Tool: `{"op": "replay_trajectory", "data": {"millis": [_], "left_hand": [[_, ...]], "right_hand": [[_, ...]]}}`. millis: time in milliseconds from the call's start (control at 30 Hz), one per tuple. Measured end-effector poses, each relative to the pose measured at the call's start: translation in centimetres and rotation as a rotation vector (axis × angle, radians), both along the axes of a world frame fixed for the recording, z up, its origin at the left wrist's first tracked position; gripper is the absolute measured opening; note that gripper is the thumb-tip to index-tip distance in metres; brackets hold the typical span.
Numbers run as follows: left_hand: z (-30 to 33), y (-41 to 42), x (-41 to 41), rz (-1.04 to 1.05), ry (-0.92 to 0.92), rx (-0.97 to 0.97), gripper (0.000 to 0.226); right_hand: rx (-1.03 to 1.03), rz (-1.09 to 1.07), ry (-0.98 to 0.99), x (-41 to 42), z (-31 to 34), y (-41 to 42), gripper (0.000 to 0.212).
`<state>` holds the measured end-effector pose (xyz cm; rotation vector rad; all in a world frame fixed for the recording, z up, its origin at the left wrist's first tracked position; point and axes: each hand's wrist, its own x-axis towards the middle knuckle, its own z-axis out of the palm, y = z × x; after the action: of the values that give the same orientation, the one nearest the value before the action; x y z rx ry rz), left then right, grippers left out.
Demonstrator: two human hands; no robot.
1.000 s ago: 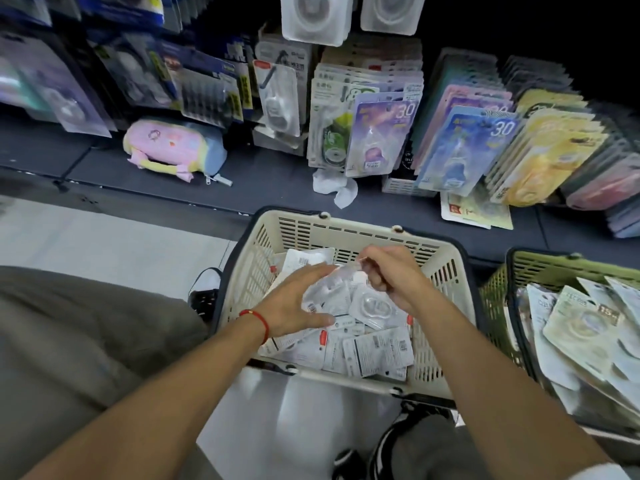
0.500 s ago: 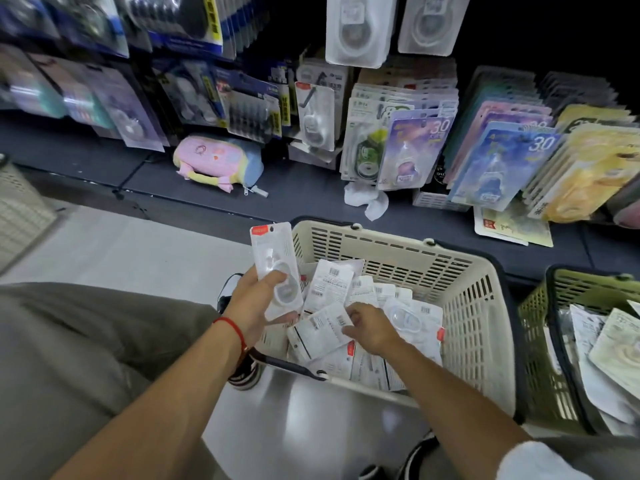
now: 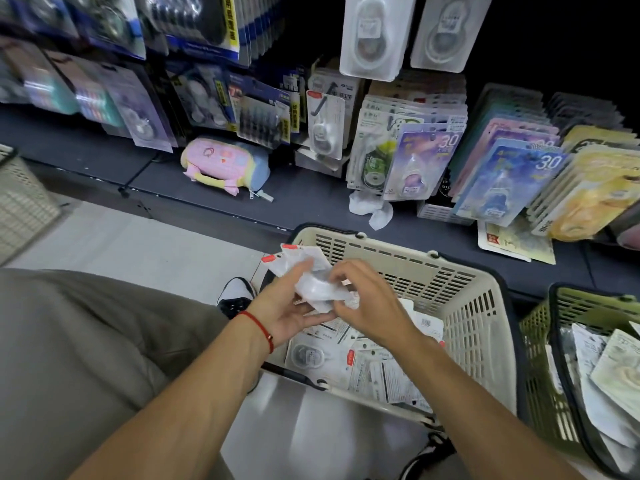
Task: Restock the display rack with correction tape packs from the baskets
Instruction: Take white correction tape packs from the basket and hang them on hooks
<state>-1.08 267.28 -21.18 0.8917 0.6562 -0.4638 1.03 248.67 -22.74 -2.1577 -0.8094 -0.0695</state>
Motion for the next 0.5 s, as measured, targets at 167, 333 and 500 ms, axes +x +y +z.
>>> {"op": "replay_trajectory", "data": {"millis": [167,333,500], "left_hand": [[-0.4,2.2,-0.8,0.129,-0.085,0.182,0.037],[-0.1,4.3,-2.2,0.201,-0.167,0.313,0.054],[-0.3,5.2,-2.9,0.185,-0.131,0.26,0.054]], "right_hand": [[-0.222,-0.114,0.114,1.6,-3.0,-0.5,0.04],[-0.932,0.153,-0.064,4.3,-9.1,-0.5,0.099],[-1.168,0.231,-0.231,4.3,-13.2,1.1,0.095]]}}
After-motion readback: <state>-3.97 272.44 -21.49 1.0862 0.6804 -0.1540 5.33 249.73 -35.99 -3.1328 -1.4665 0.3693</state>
